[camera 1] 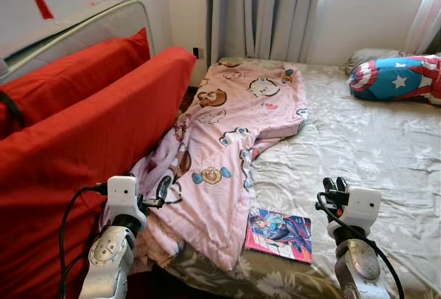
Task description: Clean up the room
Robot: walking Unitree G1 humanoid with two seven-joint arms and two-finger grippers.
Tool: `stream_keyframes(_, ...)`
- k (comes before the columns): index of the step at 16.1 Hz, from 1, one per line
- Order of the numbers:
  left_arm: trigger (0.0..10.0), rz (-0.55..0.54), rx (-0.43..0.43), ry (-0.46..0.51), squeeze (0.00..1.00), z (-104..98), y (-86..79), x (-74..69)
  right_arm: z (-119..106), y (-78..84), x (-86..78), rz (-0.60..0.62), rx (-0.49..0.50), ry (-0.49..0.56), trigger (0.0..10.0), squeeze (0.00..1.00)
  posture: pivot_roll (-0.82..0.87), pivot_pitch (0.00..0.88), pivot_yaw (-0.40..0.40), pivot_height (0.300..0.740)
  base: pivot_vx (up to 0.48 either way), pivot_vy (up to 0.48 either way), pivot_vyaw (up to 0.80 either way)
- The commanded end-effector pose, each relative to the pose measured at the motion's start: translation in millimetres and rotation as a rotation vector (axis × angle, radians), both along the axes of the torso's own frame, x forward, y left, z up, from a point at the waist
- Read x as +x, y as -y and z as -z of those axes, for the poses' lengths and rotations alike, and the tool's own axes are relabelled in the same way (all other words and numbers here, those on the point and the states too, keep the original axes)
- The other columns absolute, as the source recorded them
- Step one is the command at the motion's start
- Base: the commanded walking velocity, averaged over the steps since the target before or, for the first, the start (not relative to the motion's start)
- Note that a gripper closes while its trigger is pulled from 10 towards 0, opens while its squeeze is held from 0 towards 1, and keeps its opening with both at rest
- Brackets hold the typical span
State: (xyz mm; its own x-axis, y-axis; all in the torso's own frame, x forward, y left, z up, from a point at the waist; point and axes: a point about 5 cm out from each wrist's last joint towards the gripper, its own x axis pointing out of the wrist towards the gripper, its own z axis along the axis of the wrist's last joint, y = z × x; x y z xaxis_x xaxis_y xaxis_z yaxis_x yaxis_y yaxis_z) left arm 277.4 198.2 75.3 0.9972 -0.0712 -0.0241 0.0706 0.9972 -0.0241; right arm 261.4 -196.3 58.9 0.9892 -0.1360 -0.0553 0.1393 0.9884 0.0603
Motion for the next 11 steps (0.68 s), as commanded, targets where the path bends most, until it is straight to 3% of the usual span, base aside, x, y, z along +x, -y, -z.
stream_keyframes(1, 10.0, 0.010, 0.017, 0.000, 0.00, -2.4, 0.4, -0.6, 0.9, -0.6, 2.0, 0.000, 0.004, -0.011, 10.0, 0.00, -0.04, 0.000, -0.023, 0.680, 0.000, 0.000, 0.00)
stream_keyframes(4, 10.0, 0.029, 0.029, -0.008, 0.00, -1.3, 4.5, -1.2, 2.5, -3.4, 3.0, -0.012, 0.000, -0.020, 10.0, 0.00, -0.04, 0.000, -0.023, 0.660, 0.000, 0.000, 0.00)
stream_keyframes(11, 10.0, 0.035, 0.032, -0.026, 0.00, 1.1, 4.5, -2.4, 3.7, -5.0, 2.5, -0.008, 0.005, -0.020, 10.0, 0.00, -0.04, 0.000, -0.020, 0.660, 0.000, 0.000, 0.00)
